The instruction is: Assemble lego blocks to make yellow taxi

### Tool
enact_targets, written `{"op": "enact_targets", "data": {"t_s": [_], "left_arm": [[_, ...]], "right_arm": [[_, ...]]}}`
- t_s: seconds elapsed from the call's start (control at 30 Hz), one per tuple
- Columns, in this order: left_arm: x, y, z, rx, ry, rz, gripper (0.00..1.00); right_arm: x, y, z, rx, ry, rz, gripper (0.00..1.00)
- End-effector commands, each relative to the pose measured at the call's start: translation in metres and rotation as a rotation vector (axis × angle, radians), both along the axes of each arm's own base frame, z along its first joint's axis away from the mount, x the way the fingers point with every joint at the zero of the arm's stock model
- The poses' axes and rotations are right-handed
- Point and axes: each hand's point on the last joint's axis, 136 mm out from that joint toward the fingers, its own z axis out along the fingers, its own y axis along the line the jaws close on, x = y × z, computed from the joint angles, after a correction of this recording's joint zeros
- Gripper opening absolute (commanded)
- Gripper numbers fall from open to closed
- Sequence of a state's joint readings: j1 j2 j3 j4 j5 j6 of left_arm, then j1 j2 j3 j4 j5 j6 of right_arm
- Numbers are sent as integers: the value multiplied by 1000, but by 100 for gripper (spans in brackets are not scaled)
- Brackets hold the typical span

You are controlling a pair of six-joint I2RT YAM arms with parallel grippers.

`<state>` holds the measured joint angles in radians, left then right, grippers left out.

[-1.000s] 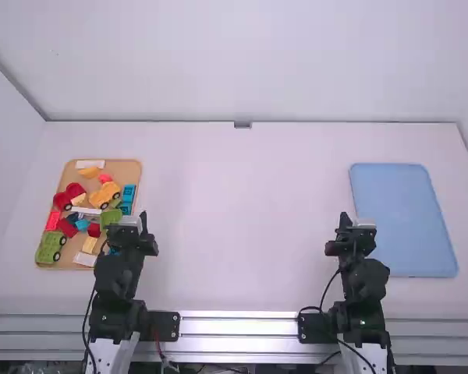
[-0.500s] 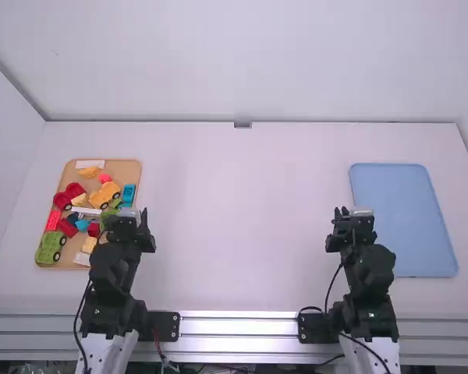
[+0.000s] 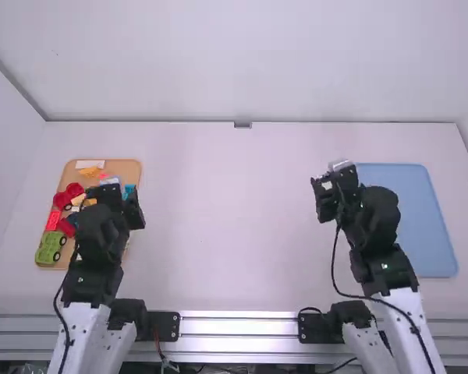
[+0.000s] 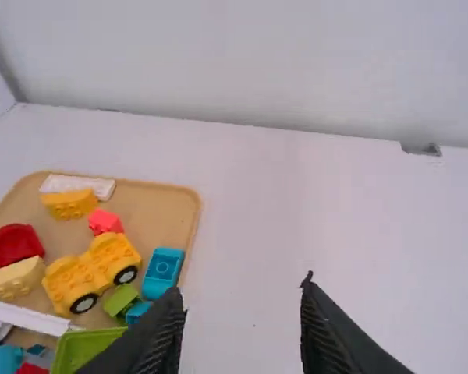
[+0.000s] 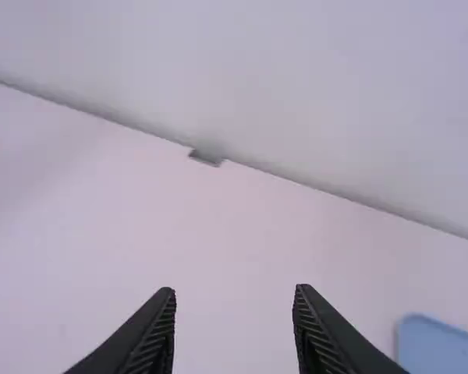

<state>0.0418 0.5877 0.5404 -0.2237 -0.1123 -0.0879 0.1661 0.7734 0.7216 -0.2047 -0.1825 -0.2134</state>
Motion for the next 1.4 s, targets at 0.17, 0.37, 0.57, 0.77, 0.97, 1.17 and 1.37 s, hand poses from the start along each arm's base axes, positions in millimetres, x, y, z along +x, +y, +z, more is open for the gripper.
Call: {"op": "enact_targets", "data": {"t_s": [0.17, 0.37, 0.57, 0.77, 0.97, 1.17, 1.37], "left_arm": [[24, 35, 29, -71, 74, 154, 55], [44, 63, 37, -112, 149, 266, 67], [62, 90, 41, -139, 208, 359, 77], [76, 126, 42, -222, 229, 492, 87], [88, 137, 32, -268, 308, 402, 93], [74, 170, 12, -321, 375, 511, 98], [69, 178, -2, -295, 415, 532, 99]], "right_arm": [[26, 70, 35, -87, 25, 324, 55], [44, 128, 44, -112, 53, 554, 67], [50, 181, 38, -150, 81, 759, 77], [43, 223, 24, -165, 100, 1014, 87], [65, 243, 6, -104, 139, 1036, 93], [70, 254, 2, -121, 92, 1038, 97], [72, 252, 0, -110, 67, 979, 99]]}}
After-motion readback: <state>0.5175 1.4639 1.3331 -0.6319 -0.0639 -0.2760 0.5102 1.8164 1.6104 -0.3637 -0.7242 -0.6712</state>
